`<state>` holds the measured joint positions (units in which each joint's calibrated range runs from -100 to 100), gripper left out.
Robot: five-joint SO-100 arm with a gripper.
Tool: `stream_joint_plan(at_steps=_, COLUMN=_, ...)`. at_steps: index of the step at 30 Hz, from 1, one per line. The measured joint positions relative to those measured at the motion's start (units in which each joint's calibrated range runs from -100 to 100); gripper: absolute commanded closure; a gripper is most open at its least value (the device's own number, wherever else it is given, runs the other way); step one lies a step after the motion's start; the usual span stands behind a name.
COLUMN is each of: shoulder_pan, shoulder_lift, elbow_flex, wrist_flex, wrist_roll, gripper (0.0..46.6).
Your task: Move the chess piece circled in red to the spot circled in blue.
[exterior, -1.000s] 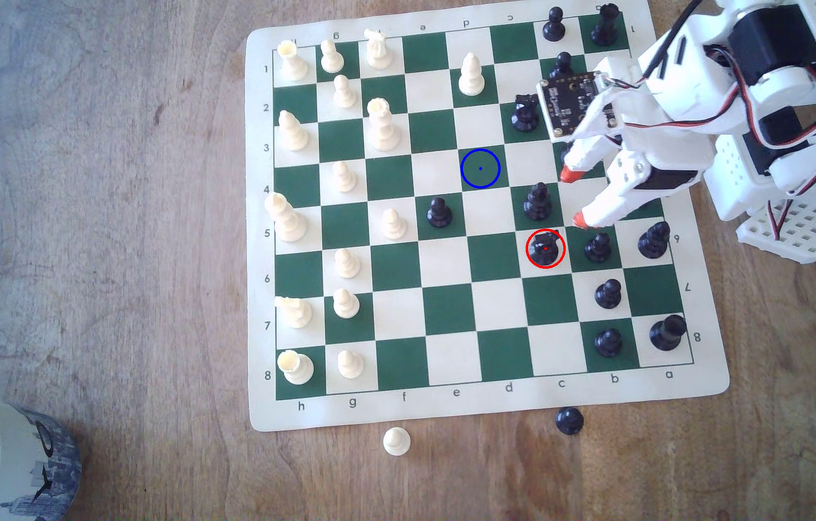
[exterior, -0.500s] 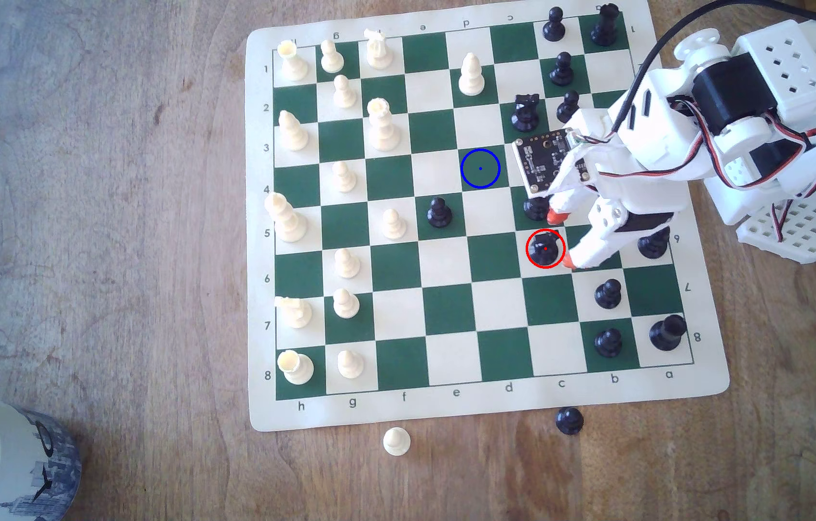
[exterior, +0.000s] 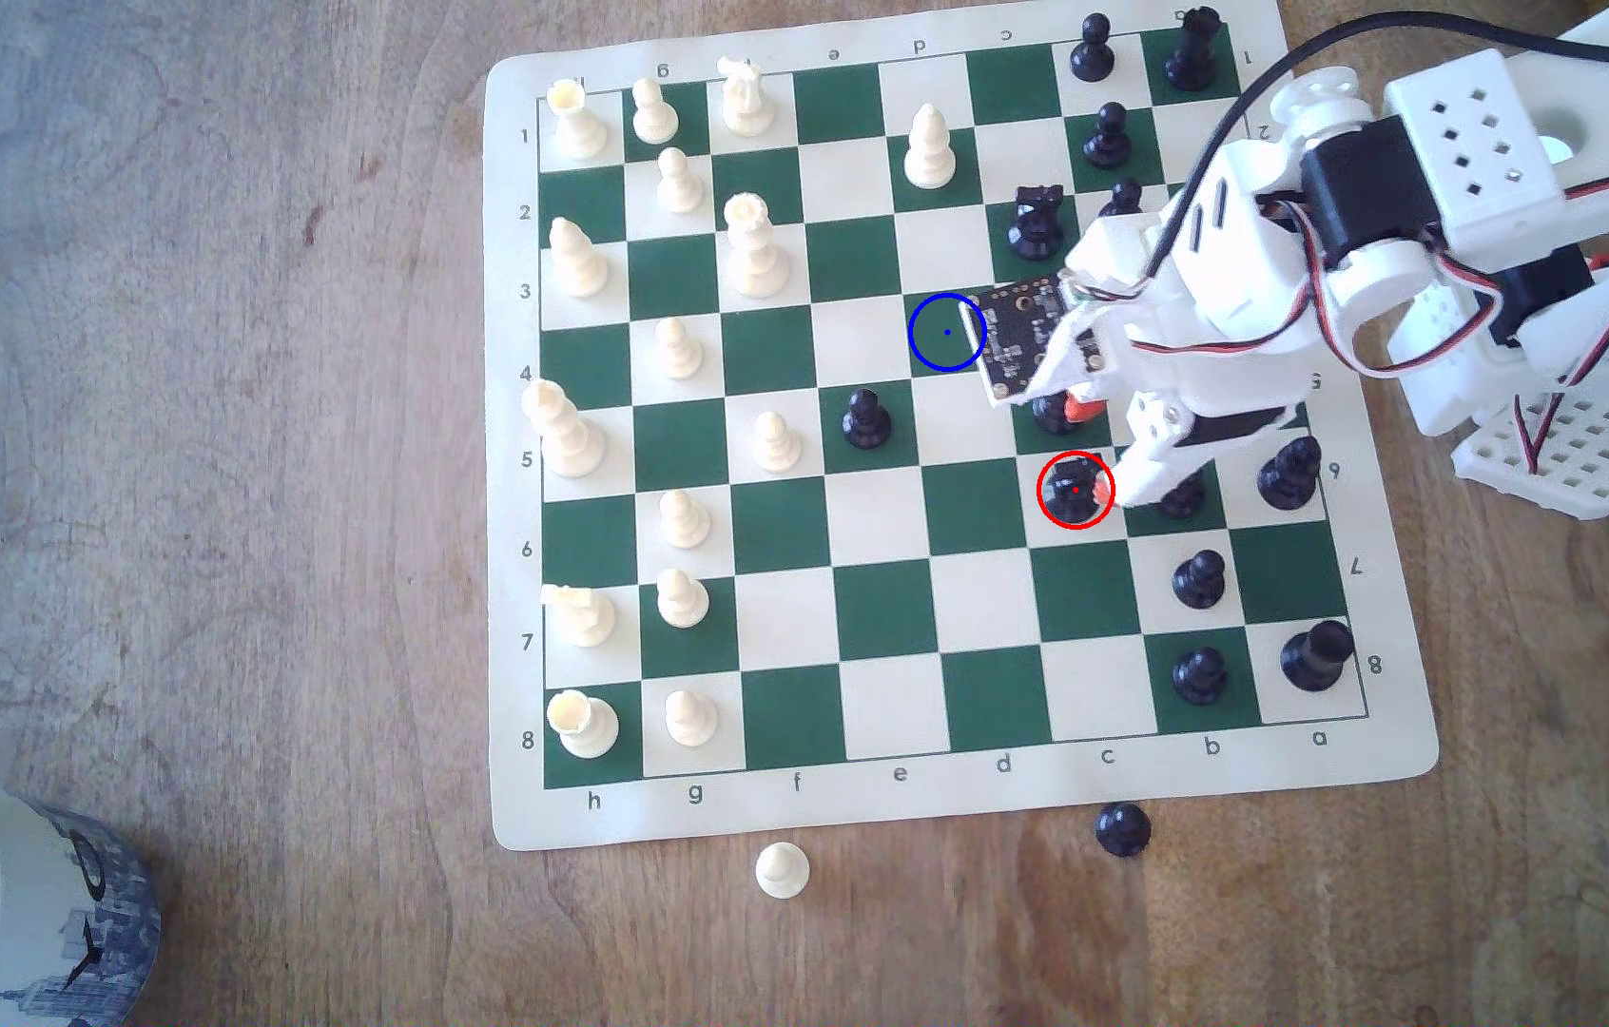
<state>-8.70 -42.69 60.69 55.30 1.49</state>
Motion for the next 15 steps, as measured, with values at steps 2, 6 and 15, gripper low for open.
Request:
stream_joint_plan(at_steps=2, shoulder_pan=0.0, shoulder_lift=0.92, elbow_flex=0.0, wrist_flex=-0.8, wrist_roll=0.24, gripper=32.0)
stream_joint_plan(at_steps=6, shoulder_pan=0.0, shoulder_lift=3.44, elbow_flex=0.0, wrist_flex=-1.75, wrist_roll=0.44, gripper=31.7)
stream_joint_plan(at_steps=15, shoulder_pan=0.0, shoulder_lift=6.03, elbow_flex=1.45, wrist_flex=-5.18, wrist_roll=0.68, gripper=32.8)
